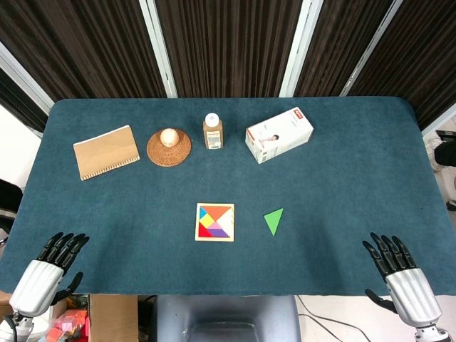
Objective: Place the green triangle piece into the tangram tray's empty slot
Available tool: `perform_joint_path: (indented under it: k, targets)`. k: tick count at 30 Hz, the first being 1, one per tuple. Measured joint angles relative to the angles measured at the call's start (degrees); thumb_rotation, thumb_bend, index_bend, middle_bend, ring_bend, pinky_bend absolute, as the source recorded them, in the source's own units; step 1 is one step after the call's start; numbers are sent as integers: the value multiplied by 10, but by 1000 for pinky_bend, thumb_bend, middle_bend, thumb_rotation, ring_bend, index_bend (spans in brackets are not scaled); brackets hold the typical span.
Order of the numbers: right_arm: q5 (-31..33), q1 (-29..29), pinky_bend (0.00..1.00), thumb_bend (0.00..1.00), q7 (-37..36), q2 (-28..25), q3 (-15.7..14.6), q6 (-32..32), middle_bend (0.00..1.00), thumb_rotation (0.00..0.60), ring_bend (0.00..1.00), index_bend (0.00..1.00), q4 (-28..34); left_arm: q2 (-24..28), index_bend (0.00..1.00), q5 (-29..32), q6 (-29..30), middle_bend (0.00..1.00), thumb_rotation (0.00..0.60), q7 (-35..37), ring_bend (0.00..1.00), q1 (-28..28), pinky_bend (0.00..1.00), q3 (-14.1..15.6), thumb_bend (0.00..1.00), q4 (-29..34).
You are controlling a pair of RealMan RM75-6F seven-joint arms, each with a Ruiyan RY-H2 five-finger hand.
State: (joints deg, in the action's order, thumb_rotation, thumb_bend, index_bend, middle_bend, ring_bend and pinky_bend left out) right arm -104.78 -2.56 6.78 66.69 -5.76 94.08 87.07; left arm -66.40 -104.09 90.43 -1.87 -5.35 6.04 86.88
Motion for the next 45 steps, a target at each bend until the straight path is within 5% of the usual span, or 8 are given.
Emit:
perform_joint_path:
  k: [10, 19, 26, 32, 45]
  targets:
    - [1, 20, 0, 168, 24, 9, 5, -40, 0, 600, 0, 0, 7, 0, 0, -4, 14, 0, 600, 20, 0, -1, 57, -4, 457, -4]
    - [26, 138, 0, 180, 120, 24, 58, -222, 0, 600, 0, 82, 46, -13, 0, -23, 57, 0, 600, 80, 0, -4, 14, -13, 454, -43]
    - [138, 265, 0, 181, 247, 66, 131, -394, 0, 600, 0, 232, 57, -13, 0, -10, 56, 0, 600, 88, 0, -3, 15, -16, 454, -49]
    - [248, 330, 0, 237, 313, 116, 167, -469, 0, 600, 0, 340, 23, -8, 0, -3, 49, 0, 600, 90, 0, -6, 16, -18, 453, -44]
    - [335, 408, 0, 330, 373, 197, 158, -505, 0, 600, 0, 430, -63, -8, 0, 0, 41, 0, 600, 83, 0, -8, 16, -16, 454, -41]
